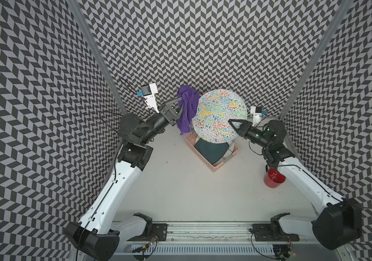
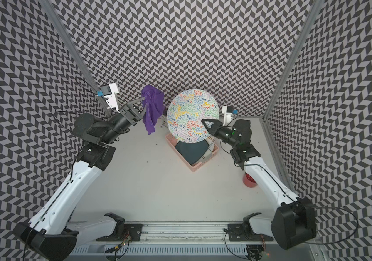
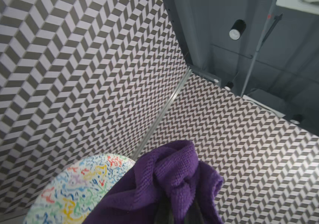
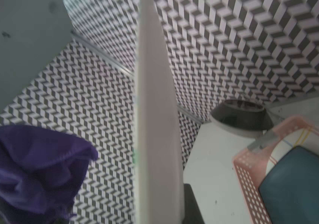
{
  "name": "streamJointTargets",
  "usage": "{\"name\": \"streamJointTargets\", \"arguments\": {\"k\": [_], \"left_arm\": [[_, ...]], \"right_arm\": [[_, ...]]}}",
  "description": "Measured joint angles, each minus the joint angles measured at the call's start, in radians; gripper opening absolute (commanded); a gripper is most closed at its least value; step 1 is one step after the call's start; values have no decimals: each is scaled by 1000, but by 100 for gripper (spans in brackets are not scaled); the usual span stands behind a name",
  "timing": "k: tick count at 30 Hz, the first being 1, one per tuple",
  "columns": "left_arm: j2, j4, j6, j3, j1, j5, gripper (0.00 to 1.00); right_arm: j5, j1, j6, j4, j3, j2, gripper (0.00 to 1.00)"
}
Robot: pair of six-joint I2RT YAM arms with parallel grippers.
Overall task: Wipe the wet plate dry
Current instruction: Wipe the plate with towel, then place the plate at the center of the board.
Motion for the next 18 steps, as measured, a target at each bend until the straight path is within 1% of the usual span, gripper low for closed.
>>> {"name": "streamJointTargets", "arguments": {"k": [4,8,11,15,16,18], "left_arm": [[-13,-133,104,-23,0,-69,0],[-8,-209,151,-52,-7,-98,0],[-1,-241,174,-56,-14,-107,0],[0,-251,191,-66,-21,-112,0],[0,-252,194,-71,-22,-112,0],[0,-261,201,-76,-26,-113,0]], "right_arm": [[-19,165,-169,-139,-35,17,0],[-24,295,-280,-201,-25,128,0],[-20,352,-341,-240,25,269,0],[-8,409,-425,-272,138,488,0],[-6,419,-440,-277,161,536,0],[-41,427,-432,-266,200,606,0]]}}
